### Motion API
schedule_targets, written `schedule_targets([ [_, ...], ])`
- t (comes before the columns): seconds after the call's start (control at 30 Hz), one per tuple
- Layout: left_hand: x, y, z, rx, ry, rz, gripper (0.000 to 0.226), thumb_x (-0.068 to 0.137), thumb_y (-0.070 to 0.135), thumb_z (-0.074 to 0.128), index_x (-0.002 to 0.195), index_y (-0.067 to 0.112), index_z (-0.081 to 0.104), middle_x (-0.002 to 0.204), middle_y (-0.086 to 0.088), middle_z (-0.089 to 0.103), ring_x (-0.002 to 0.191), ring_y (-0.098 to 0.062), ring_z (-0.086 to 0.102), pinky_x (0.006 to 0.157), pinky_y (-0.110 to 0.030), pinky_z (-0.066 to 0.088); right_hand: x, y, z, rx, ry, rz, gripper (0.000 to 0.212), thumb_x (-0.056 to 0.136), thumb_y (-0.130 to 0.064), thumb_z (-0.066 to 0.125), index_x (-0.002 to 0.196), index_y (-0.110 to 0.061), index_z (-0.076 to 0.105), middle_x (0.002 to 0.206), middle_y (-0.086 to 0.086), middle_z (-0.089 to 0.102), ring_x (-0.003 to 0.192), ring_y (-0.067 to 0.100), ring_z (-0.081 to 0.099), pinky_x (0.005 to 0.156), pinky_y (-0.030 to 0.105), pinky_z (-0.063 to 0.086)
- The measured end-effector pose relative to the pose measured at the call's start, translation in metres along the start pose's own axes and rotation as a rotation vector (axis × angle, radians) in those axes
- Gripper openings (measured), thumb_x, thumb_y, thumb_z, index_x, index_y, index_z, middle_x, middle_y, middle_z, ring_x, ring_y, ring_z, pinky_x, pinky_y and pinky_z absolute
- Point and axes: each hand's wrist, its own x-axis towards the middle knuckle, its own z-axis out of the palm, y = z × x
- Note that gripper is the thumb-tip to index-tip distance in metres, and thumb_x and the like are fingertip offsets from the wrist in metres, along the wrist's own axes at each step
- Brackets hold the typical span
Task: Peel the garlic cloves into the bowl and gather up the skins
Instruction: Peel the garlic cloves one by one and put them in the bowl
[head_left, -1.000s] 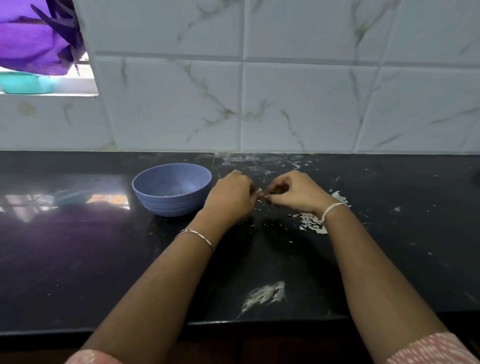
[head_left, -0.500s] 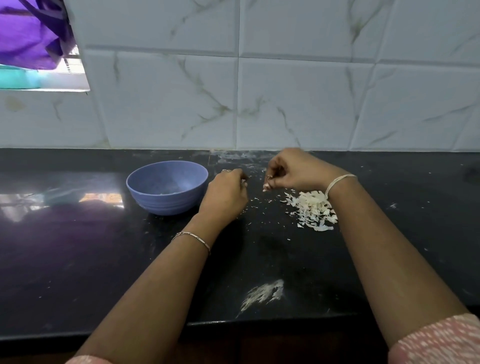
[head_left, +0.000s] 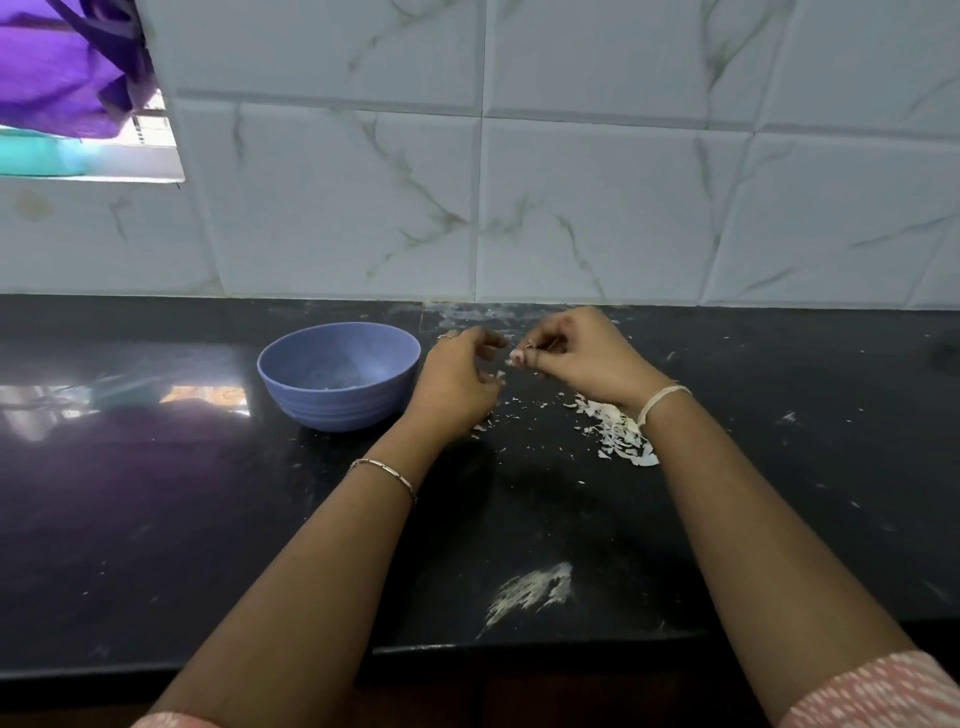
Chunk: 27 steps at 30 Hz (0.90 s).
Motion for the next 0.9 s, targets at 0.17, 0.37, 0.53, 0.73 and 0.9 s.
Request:
schedule_targets([
  [0.17, -0.001, 0.008, 0.003, -0.397, 0.020, -0.035, 0.024, 0.082, 0.011, 0.078, 0.102, 0.013, 0.065, 0.080, 0.005, 0.062, 0.052, -0.006, 0.056, 0.057, -0.028, 0.052, -0.004, 0.017, 0.013, 0.667, 0.060, 0.292, 0.016, 0.093, -0.023, 0.064, 0.082, -0.011, 0.067, 0.073, 0.001, 0.062, 0.060, 0.005, 0.048, 0.051, 0.015, 0.039],
  [0.37, -0.002, 0.009, 0.002, -0.566, 0.093, -0.076, 0.014, 0.086, 0.009, 0.073, 0.082, 0.020, 0.064, 0.079, 0.001, 0.065, 0.068, -0.018, 0.063, 0.066, -0.037, 0.059, -0.005, 0.013, 0.021, 0.680, 0.065, 0.340, 0.018, 0.095, -0.023, 0.062, 0.086, -0.009, 0.069, 0.074, -0.001, 0.061, 0.059, 0.004, 0.047, 0.048, 0.013, 0.040],
  [0.53, 0.002, 0.005, 0.007, -0.530, 0.149, -0.121, 0.014, 0.089, 0.011, 0.070, 0.084, 0.023, 0.064, 0.081, -0.003, 0.068, 0.073, -0.023, 0.071, 0.062, -0.035, 0.060, -0.006, 0.007, 0.021, 0.562, 0.287, 0.219, 0.014, 0.084, -0.021, 0.075, 0.076, -0.015, 0.066, 0.068, 0.001, 0.060, 0.057, 0.007, 0.052, 0.048, 0.014, 0.042],
  [0.73, -0.003, 0.001, 0.008, -0.199, 0.132, -0.001, 0.006, 0.090, 0.021, 0.067, 0.092, 0.023, 0.072, 0.074, 0.003, 0.071, 0.059, -0.017, 0.070, 0.060, -0.040, 0.060, -0.007, 0.005, 0.028, 0.570, 0.265, 0.227, 0.014, 0.078, -0.022, 0.081, 0.073, -0.015, 0.071, 0.069, 0.001, 0.066, 0.060, 0.005, 0.058, 0.053, 0.016, 0.046],
  [0.9, -0.004, 0.002, 0.005, -0.302, 0.085, -0.094, 0.011, 0.087, 0.012, 0.073, 0.096, 0.016, 0.069, 0.077, 0.000, 0.068, 0.058, -0.016, 0.066, 0.058, -0.026, 0.059, -0.004, 0.012, 0.032, 0.613, 0.214, 0.262, 0.017, 0.086, -0.016, 0.074, 0.069, -0.014, 0.071, 0.072, 0.004, 0.068, 0.065, 0.010, 0.057, 0.054, 0.014, 0.046],
])
